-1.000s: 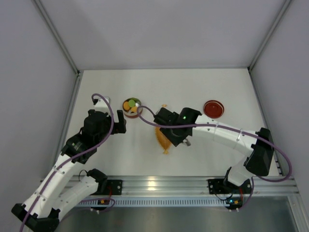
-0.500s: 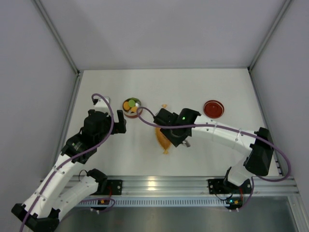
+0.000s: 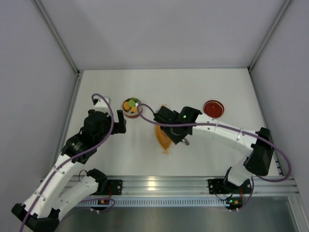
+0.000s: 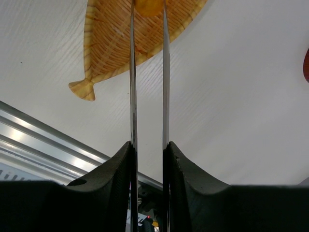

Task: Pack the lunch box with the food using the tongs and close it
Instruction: Pick up the fake food from the plate.

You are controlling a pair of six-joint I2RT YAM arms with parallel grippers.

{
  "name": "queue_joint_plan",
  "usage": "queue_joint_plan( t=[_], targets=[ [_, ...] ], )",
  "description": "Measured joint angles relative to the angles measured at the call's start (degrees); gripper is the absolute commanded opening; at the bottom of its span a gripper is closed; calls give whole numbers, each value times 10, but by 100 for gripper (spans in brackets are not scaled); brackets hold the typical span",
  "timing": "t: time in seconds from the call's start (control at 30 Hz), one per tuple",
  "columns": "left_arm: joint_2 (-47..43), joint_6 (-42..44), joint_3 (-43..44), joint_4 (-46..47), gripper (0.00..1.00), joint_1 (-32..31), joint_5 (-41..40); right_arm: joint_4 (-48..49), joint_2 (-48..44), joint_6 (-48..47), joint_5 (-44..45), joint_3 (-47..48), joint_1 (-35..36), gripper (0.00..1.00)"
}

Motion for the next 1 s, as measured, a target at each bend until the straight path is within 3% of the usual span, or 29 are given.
queue_joint_plan(
  t=[0.7,1.0],
  targets=[
    [0,0,0,0,99,0,0,-11,-2,4,30,146,-1,25],
    [0,0,0,0,99,0,0,-12,90,-6,27,280,-4,26]
  ],
)
